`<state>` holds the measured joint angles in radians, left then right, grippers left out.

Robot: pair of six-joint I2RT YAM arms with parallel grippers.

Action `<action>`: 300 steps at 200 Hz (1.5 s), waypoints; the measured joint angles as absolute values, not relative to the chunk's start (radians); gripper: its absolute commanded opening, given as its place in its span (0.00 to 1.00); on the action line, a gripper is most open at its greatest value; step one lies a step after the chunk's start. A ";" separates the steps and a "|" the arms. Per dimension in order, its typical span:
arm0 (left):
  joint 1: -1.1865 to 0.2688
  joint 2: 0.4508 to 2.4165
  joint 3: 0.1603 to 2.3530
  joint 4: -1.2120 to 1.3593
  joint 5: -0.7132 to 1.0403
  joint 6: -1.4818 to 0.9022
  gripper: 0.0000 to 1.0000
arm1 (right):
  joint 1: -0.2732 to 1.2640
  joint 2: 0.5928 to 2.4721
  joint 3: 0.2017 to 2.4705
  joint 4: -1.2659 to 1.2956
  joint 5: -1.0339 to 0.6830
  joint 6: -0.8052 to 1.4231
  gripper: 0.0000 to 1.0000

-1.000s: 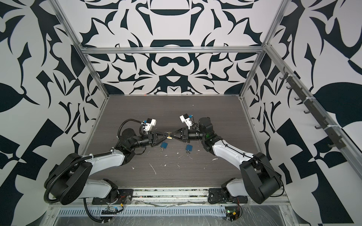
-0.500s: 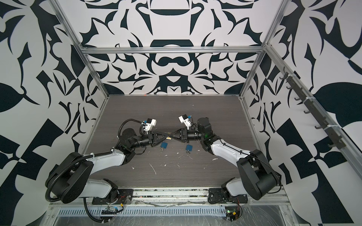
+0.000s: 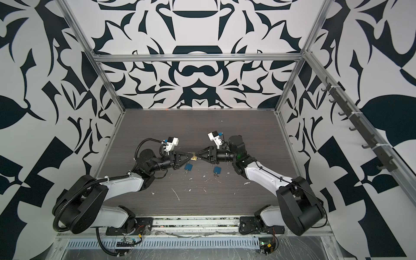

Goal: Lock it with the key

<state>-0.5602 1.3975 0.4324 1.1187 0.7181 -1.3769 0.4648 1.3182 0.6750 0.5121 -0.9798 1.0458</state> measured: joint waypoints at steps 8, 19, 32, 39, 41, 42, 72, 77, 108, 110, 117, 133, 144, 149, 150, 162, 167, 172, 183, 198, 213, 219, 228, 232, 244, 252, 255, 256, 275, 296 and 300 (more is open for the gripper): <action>-0.560 1.398 0.432 1.126 0.718 -1.381 0.00 | 0.459 1.298 0.675 0.500 -0.976 1.037 0.43; -0.560 1.399 0.432 1.135 0.718 -1.385 0.00 | 0.453 1.276 0.675 0.485 -0.972 1.025 0.41; -0.560 1.398 0.432 1.146 0.718 -1.389 0.00 | 0.448 1.264 0.675 0.472 -0.969 1.016 0.39; -0.560 1.399 0.432 1.149 0.718 -1.390 0.00 | 0.448 1.262 0.675 0.467 -0.968 1.011 0.37; -0.560 1.399 0.432 1.149 0.718 -1.391 0.00 | 0.448 1.262 0.675 0.467 -0.968 1.009 0.37; -0.560 1.399 0.432 1.150 0.718 -1.391 0.00 | 0.448 1.262 0.675 0.467 -0.968 1.009 0.37; -0.560 1.402 0.432 1.159 0.718 -1.392 0.00 | 0.448 1.263 0.675 0.439 -0.963 0.995 0.26; -0.560 1.402 0.432 1.159 0.718 -1.392 0.00 | 0.448 1.263 0.675 0.437 -0.964 0.994 0.25; -0.560 1.402 0.432 1.163 0.718 -1.392 0.00 | 0.448 1.263 0.674 0.430 -0.964 0.992 0.25; -0.560 1.402 0.432 1.163 0.718 -1.392 0.00 | 0.448 1.263 0.673 0.430 -0.964 0.992 0.25; -0.560 1.402 0.432 1.163 0.718 -1.392 0.00 | 0.448 1.262 0.672 0.430 -0.964 0.992 0.25; -0.560 1.404 0.432 1.164 0.718 -1.392 0.00 | 0.448 1.261 0.662 0.430 -0.964 0.992 0.24; -0.560 1.406 0.432 1.164 0.718 -1.392 0.00 | 0.448 1.261 0.655 0.429 -0.964 0.992 0.22; -0.560 1.407 0.432 1.164 0.718 -1.392 0.00 | 0.448 1.261 0.653 0.430 -0.964 0.992 0.22; -0.560 1.408 0.432 1.165 0.718 -1.392 0.00 | 0.448 1.261 0.652 0.430 -0.964 0.993 0.22; -0.560 1.412 0.432 1.165 0.718 -1.392 0.00 | 0.448 1.261 0.648 0.431 -0.964 0.995 0.20; -0.560 1.414 0.432 1.165 0.718 -1.392 0.00 | 0.448 1.261 0.647 0.431 -0.964 0.995 0.20; -0.560 1.414 0.432 1.165 0.718 -1.393 0.00 | 0.448 1.261 0.646 0.431 -0.964 0.998 0.20; -0.560 1.415 0.432 1.165 0.718 -1.393 0.00 | 0.448 1.261 0.646 0.432 -0.964 0.999 0.18; -0.560 1.415 0.432 1.167 0.718 -1.394 0.00 | 0.448 1.261 0.646 0.439 -0.964 1.004 0.17; -0.560 1.415 0.432 1.168 0.718 -1.395 0.00 | 0.449 1.261 0.646 0.447 -0.964 1.011 0.16; -0.560 1.415 0.432 1.169 0.718 -1.395 0.00 | 0.449 1.261 0.646 0.450 -0.964 1.013 0.16; -0.560 1.415 0.432 1.170 0.718 -1.395 0.00 | 0.450 1.262 0.646 0.454 -0.964 1.015 0.15; -0.560 1.415 0.432 1.171 0.718 -1.395 0.00 | 0.451 1.262 0.646 0.456 -0.964 1.018 0.15; -0.560 1.415 0.432 1.171 0.718 -1.395 0.00 | 0.453 1.262 0.646 0.460 -0.964 1.019 0.14; -0.560 1.415 0.432 1.172 0.718 -1.395 0.00 | 0.454 1.263 0.646 0.461 -0.963 1.020 0.14; -0.560 1.415 0.432 1.173 0.719 -1.395 0.00 | 0.454 1.263 0.646 0.461 -0.963 1.021 0.13; -0.560 1.415 0.432 1.173 0.719 -1.395 0.00 | 0.454 1.263 0.646 0.461 -0.963 1.021 0.13; -0.560 1.416 0.432 1.179 0.719 -1.395 0.00 | 0.456 1.265 0.646 0.466 -0.963 1.022 0.13; -0.559 1.416 0.432 1.180 0.718 -1.395 0.00 | 0.462 1.272 0.646 0.474 -0.961 1.023 0.13; -0.559 1.417 0.432 1.180 0.718 -1.395 0.00 | 0.464 1.274 0.646 0.475 -0.961 1.023 0.13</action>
<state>-0.5591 1.4170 0.4316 1.1805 0.7181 -1.3952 0.4637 1.2736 0.6456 0.4751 -0.9607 1.0229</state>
